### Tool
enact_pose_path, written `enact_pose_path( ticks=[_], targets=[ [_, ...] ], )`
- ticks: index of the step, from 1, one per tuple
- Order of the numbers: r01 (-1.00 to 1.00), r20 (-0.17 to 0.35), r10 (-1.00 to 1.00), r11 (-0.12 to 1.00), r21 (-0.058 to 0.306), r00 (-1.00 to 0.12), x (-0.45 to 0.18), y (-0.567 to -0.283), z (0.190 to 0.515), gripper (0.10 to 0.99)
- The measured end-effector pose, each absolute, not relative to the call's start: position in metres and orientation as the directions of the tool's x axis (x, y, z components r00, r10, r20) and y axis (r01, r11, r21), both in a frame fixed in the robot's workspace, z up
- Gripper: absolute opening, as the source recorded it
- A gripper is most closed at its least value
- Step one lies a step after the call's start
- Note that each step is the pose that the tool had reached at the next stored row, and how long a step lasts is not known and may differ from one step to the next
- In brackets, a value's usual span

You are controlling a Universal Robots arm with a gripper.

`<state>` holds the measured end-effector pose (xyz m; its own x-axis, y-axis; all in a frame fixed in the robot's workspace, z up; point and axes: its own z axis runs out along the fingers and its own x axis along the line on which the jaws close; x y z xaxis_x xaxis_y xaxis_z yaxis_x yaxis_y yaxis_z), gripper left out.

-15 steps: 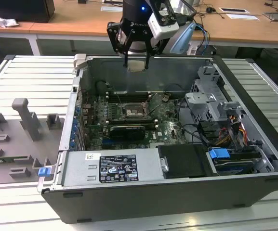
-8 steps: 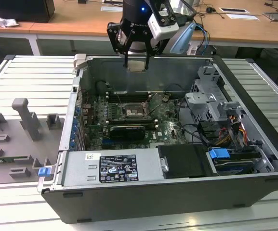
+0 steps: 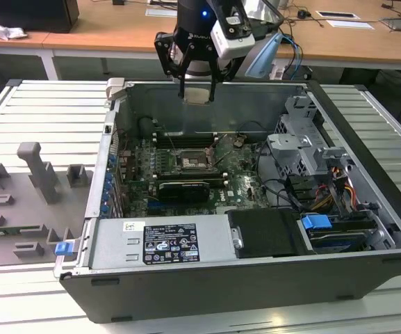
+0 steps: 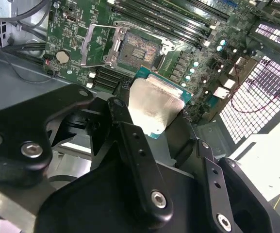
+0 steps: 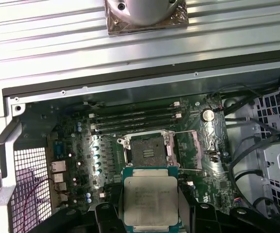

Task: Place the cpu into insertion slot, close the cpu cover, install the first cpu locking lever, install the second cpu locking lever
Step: 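Place the cpu into insertion slot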

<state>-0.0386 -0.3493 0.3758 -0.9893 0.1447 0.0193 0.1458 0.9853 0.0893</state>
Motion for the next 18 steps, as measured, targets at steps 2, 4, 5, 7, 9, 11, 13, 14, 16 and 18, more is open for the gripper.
enact_pose_path(
  ticks=[2,4,5,7,9,11,13,14,16,18],
  targets=[
    [0.157,0.019,0.156,0.984,0.089,-0.988,-0.0386,-0.3493,0.3756,0.541],
    [0.166,0.019,0.164,0.982,0.089,-0.986,-0.0386,-0.3493,0.3755,0.541],
    [0.171,0.019,0.170,0.981,0.089,-0.985,-0.0386,-0.3493,0.3754,0.541],
    [0.180,0.019,0.179,0.980,0.089,-0.984,-0.0386,-0.3493,0.3753,0.541],
    [0.190,0.019,0.189,0.978,0.089,-0.982,-0.0386,-0.3493,0.3753,0.541],
    [0.200,0.019,0.199,0.976,0.089,-0.980,-0.0386,-0.3493,0.3752,0.541],
    [0.208,0.019,0.207,0.974,0.089,-0.978,-0.0386,-0.3493,0.3752,0.541],
    [0.214,0.019,0.213,0.973,0.089,-0.977,-0.0386,-0.3493,0.3752,0.541],
    [0.221,0.019,0.220,0.971,0.089,-0.975,-0.0386,-0.3493,0.3752,0.541],
    [0.229,0.019,0.228,0.969,0.089,-0.973,-0.0386,-0.3493,0.3751,0.541]
  ],
)
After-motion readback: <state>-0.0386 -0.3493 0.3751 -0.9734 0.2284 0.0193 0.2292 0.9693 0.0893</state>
